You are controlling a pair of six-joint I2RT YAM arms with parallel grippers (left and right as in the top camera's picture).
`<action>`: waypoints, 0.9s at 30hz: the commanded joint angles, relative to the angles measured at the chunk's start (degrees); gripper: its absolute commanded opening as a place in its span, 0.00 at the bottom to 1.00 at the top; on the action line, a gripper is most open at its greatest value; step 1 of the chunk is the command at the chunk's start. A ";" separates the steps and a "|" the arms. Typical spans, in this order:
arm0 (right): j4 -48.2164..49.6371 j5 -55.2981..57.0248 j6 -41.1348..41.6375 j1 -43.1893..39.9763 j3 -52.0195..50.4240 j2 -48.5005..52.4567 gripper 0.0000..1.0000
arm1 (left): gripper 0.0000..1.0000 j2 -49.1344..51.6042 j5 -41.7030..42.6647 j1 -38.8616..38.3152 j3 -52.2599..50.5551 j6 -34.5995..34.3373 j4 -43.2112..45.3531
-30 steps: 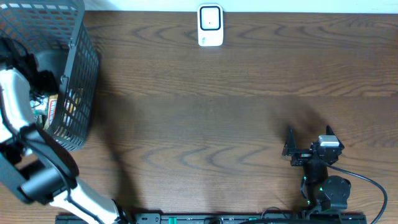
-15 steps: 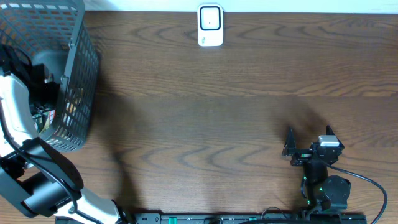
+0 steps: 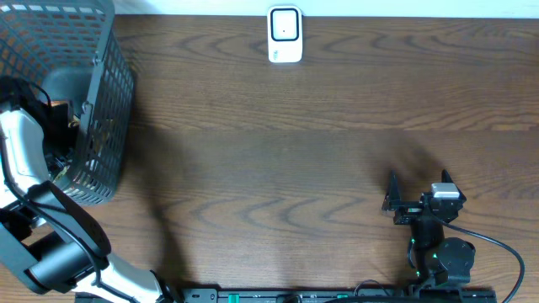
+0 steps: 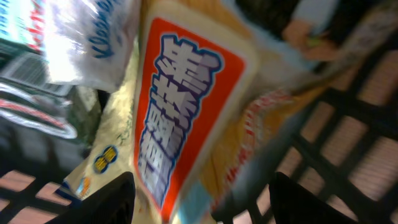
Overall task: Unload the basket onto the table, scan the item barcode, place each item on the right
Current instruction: 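Reach the left gripper into the basket and grasp the yellow snack bag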
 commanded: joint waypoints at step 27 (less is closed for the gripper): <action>-0.26 0.46 0.61 -0.20 -0.09 -0.37 0.99 | 0.08 -11.80 7.96 1.05 5.27 -15.30 11.28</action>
